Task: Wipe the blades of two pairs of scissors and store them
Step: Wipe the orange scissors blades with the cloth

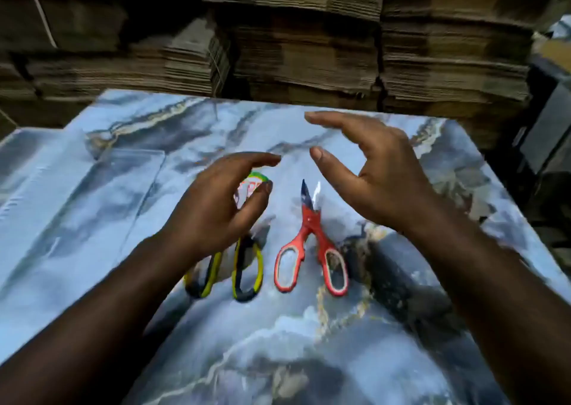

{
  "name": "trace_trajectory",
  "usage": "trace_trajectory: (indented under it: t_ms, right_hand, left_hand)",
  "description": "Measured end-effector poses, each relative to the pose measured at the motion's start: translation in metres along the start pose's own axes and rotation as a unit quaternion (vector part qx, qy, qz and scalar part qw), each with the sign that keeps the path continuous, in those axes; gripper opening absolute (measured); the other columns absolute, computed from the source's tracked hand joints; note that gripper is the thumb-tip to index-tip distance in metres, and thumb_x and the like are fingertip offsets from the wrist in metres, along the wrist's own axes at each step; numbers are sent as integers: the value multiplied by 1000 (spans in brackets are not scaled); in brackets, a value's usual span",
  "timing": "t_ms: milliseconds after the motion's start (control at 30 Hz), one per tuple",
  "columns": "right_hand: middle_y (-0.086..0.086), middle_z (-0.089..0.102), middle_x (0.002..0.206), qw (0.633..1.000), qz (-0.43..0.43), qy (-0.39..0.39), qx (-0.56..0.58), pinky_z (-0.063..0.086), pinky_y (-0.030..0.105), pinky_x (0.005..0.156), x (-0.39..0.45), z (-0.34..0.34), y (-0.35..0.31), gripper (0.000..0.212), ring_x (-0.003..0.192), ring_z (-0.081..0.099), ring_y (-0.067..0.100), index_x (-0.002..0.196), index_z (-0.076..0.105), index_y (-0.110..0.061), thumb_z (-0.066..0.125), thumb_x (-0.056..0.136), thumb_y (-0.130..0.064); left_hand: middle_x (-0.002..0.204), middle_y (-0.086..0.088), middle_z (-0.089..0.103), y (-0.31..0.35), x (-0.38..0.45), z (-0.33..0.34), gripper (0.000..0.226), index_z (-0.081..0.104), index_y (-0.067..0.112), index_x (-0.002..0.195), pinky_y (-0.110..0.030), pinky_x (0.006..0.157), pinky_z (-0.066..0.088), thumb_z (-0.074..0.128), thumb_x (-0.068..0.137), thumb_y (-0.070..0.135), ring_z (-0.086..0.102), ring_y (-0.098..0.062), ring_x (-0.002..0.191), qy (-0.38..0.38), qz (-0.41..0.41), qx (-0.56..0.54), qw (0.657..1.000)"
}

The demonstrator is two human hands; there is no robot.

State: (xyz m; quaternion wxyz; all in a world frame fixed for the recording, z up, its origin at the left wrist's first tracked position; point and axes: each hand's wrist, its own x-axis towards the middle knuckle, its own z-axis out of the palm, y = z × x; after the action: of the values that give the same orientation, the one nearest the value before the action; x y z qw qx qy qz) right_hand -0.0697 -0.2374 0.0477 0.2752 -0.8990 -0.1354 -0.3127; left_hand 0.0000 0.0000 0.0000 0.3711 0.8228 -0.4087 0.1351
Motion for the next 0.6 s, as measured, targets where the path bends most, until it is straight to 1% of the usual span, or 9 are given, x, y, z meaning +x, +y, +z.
trace_trajectory:
  t_ms: [67, 100, 167, 233, 300, 367, 467, 533, 600]
  right_hand:
    - [-7, 72, 131, 1000, 19, -6, -9, 48, 21, 104, -16, 10, -8, 38, 120, 66, 12, 136, 68, -20, 68, 100, -31]
    - [-9, 73, 127, 999, 46, -16, -12, 53, 28, 101, -26, 13, -13, 37, 114, 68, 13, 133, 69, -22, 67, 98, -35]
    - [-9, 71, 119, 987, 138, -71, -51, 54, 34, 92, -50, 17, -27, 33, 104, 68, 15, 126, 69, -27, 65, 97, -43]
    - [-2, 67, 120, 956, 208, -158, -133, 47, 31, 89, -77, 19, -37, 33, 110, 66, 22, 122, 70, -27, 64, 99, -48]
    - [7, 63, 119, 927, 249, -213, -184, 46, 35, 91, -101, 26, -43, 36, 116, 63, 30, 112, 70, -21, 61, 98, -52]
    - [12, 59, 111, 920, 261, -212, -199, 47, 37, 90, -115, 36, -43, 39, 113, 63, 34, 99, 69, -16, 58, 97, -54]
    - [14, 58, 114, 924, 265, -179, -208, 49, 38, 91, -121, 41, -44, 39, 114, 63, 35, 103, 72, -12, 60, 95, -49]
    - [14, 59, 118, 919, 279, -178, -216, 48, 36, 88, -119, 42, -46, 38, 116, 63, 35, 106, 72, -12, 62, 94, -47]
    - [14, 64, 112, 912, 306, -174, -211, 41, 33, 72, -114, 41, -47, 39, 109, 66, 36, 95, 68, -14, 65, 91, -52]
  left_hand:
    - [133, 0, 70, -5, -20, 8, 35, 65, 14, 136, -34, 106, 49, 61, 101, 19, 65, -19, 125, 0, 36, 34, 999]
    - [133, -2, 70, -9, -30, 12, 36, 65, 14, 136, -35, 105, 50, 60, 102, 21, 65, -21, 124, -4, 42, 39, 998]
    - [131, -4, 70, -9, -45, 19, 36, 64, 15, 134, -32, 104, 49, 55, 102, 27, 65, -21, 121, -12, 53, 47, 997]
    - [125, -5, 73, -9, -53, 23, 34, 68, 15, 128, -29, 107, 45, 55, 101, 30, 65, -22, 116, -3, 103, 76, 992]
    - [115, -2, 77, -5, -55, 27, 29, 74, 15, 119, -41, 113, 46, 60, 100, 31, 70, -23, 108, -9, 161, 115, 980]
    - [109, 2, 78, 2, -57, 30, 31, 75, 18, 115, -50, 113, 45, 63, 101, 43, 72, -22, 104, -50, 183, 143, 971]
    - [92, 9, 70, 13, -60, 33, 47, 68, 29, 96, -49, 115, 38, 52, 97, 73, 68, -16, 96, -150, 165, 221, 949]
    - [79, 10, 63, 18, -61, 34, 52, 59, 29, 80, -43, 114, 35, 48, 95, 77, 63, -13, 87, -155, 157, 263, 939]
    - [74, 9, 63, 23, -63, 36, 45, 58, 29, 78, -40, 114, 34, 52, 94, 71, 62, -12, 82, -140, 148, 261, 944]
